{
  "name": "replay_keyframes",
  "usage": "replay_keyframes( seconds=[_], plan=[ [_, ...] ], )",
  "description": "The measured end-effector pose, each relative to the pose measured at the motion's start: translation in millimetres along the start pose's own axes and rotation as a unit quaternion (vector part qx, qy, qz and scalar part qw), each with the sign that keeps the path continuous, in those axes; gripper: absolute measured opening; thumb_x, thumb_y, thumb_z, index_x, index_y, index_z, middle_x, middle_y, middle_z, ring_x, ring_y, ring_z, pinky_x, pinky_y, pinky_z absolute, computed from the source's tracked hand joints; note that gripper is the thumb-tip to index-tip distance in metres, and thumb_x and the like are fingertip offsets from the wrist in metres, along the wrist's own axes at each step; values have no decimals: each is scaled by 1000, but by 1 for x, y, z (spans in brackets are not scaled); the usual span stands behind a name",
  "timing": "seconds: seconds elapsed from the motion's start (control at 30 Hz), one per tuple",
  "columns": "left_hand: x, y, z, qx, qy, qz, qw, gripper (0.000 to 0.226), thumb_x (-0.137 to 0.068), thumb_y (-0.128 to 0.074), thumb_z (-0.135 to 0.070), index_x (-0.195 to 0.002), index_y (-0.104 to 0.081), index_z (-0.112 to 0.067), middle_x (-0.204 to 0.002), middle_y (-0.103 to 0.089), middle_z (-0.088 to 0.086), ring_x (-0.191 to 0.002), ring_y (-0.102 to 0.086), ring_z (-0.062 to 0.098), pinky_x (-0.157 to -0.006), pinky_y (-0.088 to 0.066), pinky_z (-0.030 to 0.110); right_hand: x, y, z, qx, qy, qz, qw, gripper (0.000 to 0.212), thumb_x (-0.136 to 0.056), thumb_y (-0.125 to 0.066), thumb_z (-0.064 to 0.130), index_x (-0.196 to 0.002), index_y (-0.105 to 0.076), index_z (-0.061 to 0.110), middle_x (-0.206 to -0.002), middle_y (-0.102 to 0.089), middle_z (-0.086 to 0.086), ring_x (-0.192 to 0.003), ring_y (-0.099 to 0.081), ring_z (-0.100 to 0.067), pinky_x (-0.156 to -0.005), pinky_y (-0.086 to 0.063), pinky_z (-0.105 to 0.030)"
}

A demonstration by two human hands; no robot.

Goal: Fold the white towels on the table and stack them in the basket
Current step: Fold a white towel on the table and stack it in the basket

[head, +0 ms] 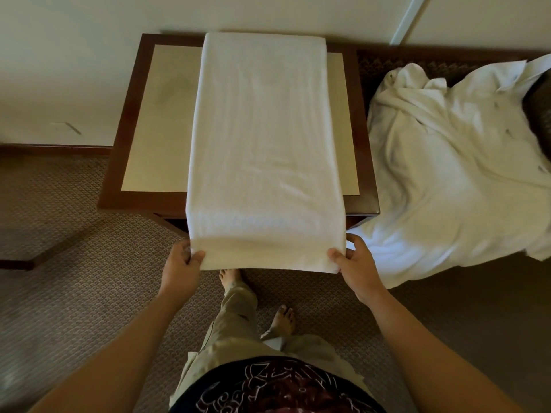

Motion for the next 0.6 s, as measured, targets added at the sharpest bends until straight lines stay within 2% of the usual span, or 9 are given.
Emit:
replay_keyframes(
  seconds=[0.13, 0.27, 0.3, 0.37, 0.43, 0.5, 0.53, 0.6],
  plan=[
    [12, 13, -6, -12, -20, -8, 1000, 35, -102, -61, -25, -126, -37, -34, -100, -72, -3, -68, -64, 23, -55, -48, 35, 13, 9, 7, -12, 24, -20, 999, 39, -97, -69, 15, -125, -43, 22, -91, -78, -6, -79, -73, -18, -77, -57, -40],
    [21, 21, -15, -30, -61, 1, 998, 16, -104, -58, -19, -105, -51, -34, -89, -69, 6, -55, -54, 17, -44, -44, 30, 26, 12, 24, -28, 78, 0, 997, 23, -98, -66, 8, -100, -48, 22, -79, -67, -26, -65, -53, -26, -64, -45, -41],
    [24, 23, -17, -33, -67, 7, 997, 16, -104, -57, -18, -101, -57, -34, -89, -67, 7, -55, -53, 17, -43, -43, 28, 29, 12, 30, -24, 94, 7, 995, 19, -98, -66, 7, -96, -54, 21, -74, -62, -24, -64, -51, -25, -63, -44, -40],
    [27, 25, -18, -10, -62, 24, 998, 20, -105, -56, -17, -99, -67, -33, -95, -67, 7, -64, -55, 18, -47, -45, 26, 33, 13, 35, -32, 107, 18, 994, 17, -98, -64, 4, -94, -71, 20, -68, -57, -8, -64, -51, -19, -63, -46, -34],
    [32, 29, -21, 50, -46, 36, 997, 20, -104, -55, -13, -102, -72, -25, -105, -66, 8, -76, -58, 21, -57, -50, 28, 35, 12, 33, -81, 67, 43, 994, 26, -99, -58, -2, -102, -78, 15, -78, -65, -3, -73, -58, -18, -71, -51, -36],
    [35, 35, -23, 112, -19, 44, 993, 22, -104, -54, -9, -101, -74, -18, -107, -64, 10, -79, -56, 23, -64, -51, 34, 37, 10, 27, -138, 15, 82, 987, 40, -97, -46, -13, -106, -78, 9, -103, -72, -10, -93, -65, -24, -84, -54, -42],
    [36, 38, -21, 145, 1, 48, 988, 25, -104, -51, -6, -101, -75, -14, -106, -63, 12, -78, -55, 24, -65, -49, 35, 38, 9, 28, -148, 8, 103, 983, 47, -93, -41, -19, -108, -77, 8, -114, -73, -12, -101, -66, -25, -88, -54, -42],
    [39, 42, -21, 223, 35, 65, 972, 33, -100, -42, 3, -101, -74, -6, -107, -60, 18, -79, -53, 27, -66, -46, 35, 44, 7, 35, -126, 33, 144, 981, 61, -84, -38, -31, -114, -74, 9, -118, -74, -8, -107, -69, -20, -87, -58, -35]
  ],
)
Point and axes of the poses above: each hand's wrist, its own x-axis away from the middle knuckle, its own y-axis out of the back of the hand, z = x × y, the point moved 10 cm from there along -x, towards the middle knuckle
